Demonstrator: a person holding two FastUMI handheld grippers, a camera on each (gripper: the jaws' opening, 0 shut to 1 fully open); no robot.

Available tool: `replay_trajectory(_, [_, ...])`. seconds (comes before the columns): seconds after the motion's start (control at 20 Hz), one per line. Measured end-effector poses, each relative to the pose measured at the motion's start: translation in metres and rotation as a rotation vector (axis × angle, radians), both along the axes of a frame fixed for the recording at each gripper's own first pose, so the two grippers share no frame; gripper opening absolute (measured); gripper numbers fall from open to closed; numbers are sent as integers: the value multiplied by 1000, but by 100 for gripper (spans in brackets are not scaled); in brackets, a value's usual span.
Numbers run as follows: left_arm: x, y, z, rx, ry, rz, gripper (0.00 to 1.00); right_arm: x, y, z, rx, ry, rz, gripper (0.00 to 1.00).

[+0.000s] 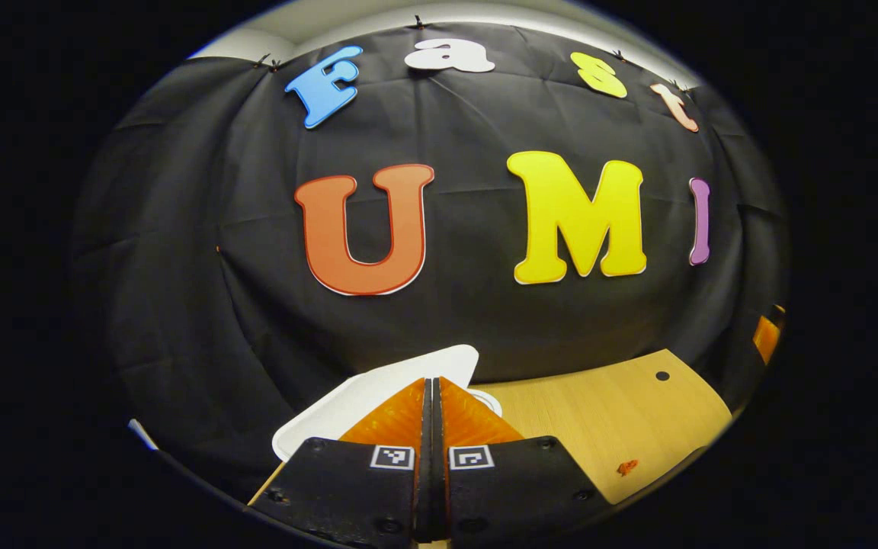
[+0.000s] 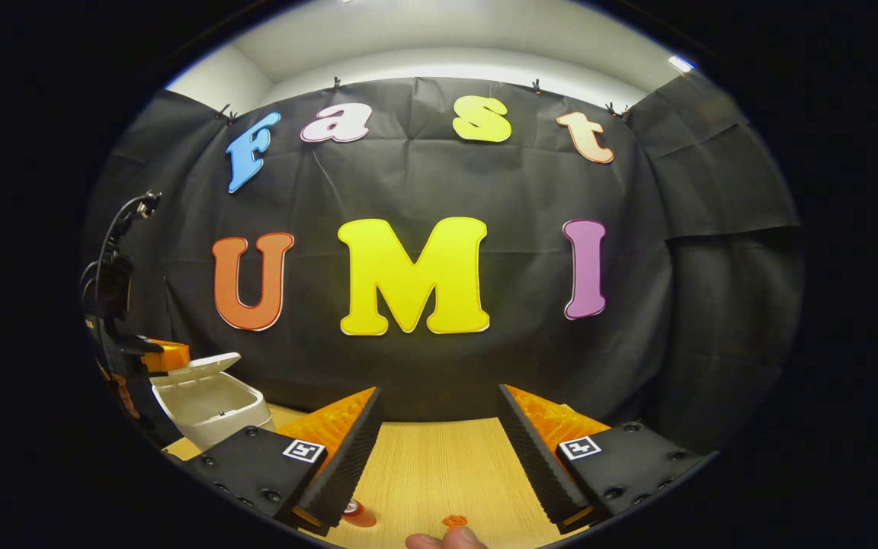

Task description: Press the lid of the desktop garbage bin to open it, pick up the crumpled paper on the desktop and throw it into the bin, then pick up the pop can on the desktop and drop it into the bin, and finally close the garbage bin lid.

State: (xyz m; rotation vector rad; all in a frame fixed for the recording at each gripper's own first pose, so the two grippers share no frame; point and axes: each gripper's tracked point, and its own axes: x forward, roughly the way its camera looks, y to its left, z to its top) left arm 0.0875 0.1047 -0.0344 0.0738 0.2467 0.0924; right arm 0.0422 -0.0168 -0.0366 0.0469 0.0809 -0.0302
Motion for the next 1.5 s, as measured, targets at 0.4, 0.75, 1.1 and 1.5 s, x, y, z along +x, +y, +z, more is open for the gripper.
replay_trajectory(0.4, [-36, -18, 41, -54, -125, 26, 2, -11, -1, 14, -8, -32, 22, 95])
replay_trajectory(0.75, [-59, -52, 48, -72, -167, -32, 3, -24, -14, 22, -22, -49, 11, 92])
replay_trajectory(1.1, [-73, -74, 39, -66, -177, -90, 66, -33, -28, 21, -37, -48, 1, 95])
replay_trajectory(1.5, [-81, -84, 49, -73, -229, -78, 98, -33, -40, 11, -17, -22, 9, 95])
